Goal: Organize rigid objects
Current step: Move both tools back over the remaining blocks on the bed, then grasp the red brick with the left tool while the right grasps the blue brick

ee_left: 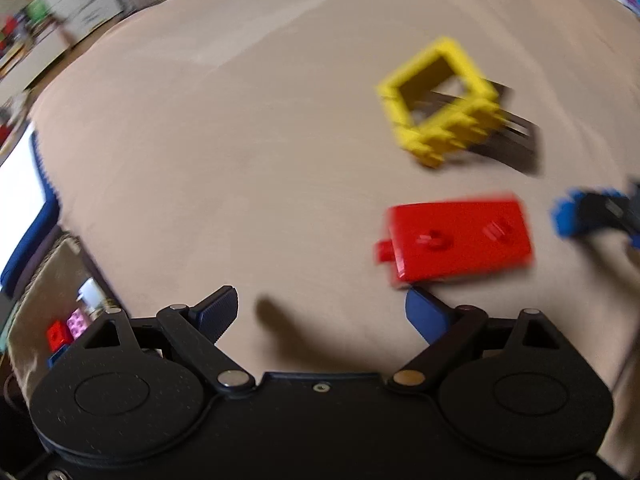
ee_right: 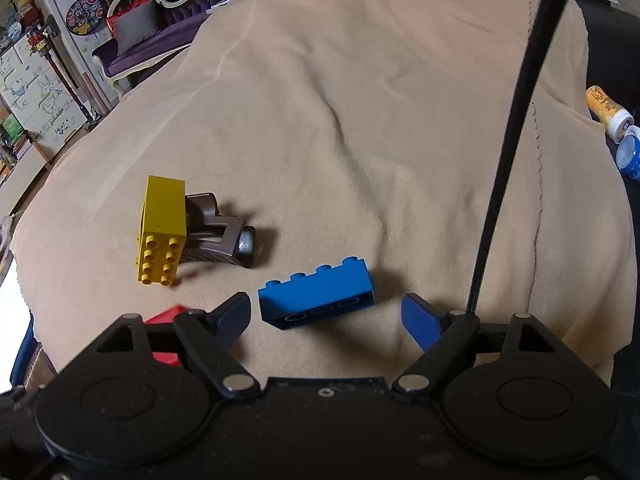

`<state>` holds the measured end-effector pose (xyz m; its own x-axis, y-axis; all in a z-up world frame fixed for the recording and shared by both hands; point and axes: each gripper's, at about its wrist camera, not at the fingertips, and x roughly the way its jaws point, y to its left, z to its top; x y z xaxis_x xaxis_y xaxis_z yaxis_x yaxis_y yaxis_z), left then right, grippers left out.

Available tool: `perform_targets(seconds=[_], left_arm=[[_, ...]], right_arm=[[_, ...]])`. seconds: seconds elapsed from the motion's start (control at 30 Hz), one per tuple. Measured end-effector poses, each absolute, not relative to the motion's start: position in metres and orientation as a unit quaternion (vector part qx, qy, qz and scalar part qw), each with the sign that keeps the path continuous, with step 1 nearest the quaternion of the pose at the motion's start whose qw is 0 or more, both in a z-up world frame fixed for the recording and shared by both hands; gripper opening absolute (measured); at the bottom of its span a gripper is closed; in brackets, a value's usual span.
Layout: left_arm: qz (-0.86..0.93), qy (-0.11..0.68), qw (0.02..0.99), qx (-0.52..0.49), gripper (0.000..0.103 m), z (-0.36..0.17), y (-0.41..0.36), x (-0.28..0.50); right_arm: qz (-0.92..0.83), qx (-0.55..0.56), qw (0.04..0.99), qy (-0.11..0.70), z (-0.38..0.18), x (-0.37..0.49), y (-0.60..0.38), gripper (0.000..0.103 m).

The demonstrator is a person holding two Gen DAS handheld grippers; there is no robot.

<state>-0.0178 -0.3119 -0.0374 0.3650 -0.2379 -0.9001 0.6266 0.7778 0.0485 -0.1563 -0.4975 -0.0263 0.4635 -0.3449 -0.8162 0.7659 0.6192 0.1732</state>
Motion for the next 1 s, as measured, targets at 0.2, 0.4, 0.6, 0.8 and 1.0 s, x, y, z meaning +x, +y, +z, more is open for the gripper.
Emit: perform_targets(seconds=[0.2, 0.4, 0.6, 0.8, 1.0], left_arm=[[-0.278, 0.479, 0.808, 0.200, 0.088, -0.028, -0.299, -0.013], [-0.305, 0.470, 0.804, 0.201, 0.088, -0.019, -0.299, -0.033], [-0.342, 0.453, 0.799, 0.197, 0.089, -0.008, -0.314, -0.052], [-0.344, 0.439, 0.804, 0.204, 0.098, -0.011, -0.333, -0.058], [-0.343, 0.439, 0.804, 0.208, 0.100, -0.015, -0.344, -0.054]], right_arm=[[-0.341, 0.282, 0.811, 0.383, -0.026, -0.158, -0.500, 0.089], [-0.344, 0.297, 0.807, 0.377, -0.027, -0.161, -0.503, 0.089], [-0.346, 0.297, 0.805, 0.379, -0.027, -0.163, -0.506, 0.089], [-0.349, 0.291, 0.803, 0.385, -0.031, -0.158, -0.508, 0.089], [-0.349, 0.266, 0.808, 0.394, -0.033, -0.147, -0.506, 0.089]])
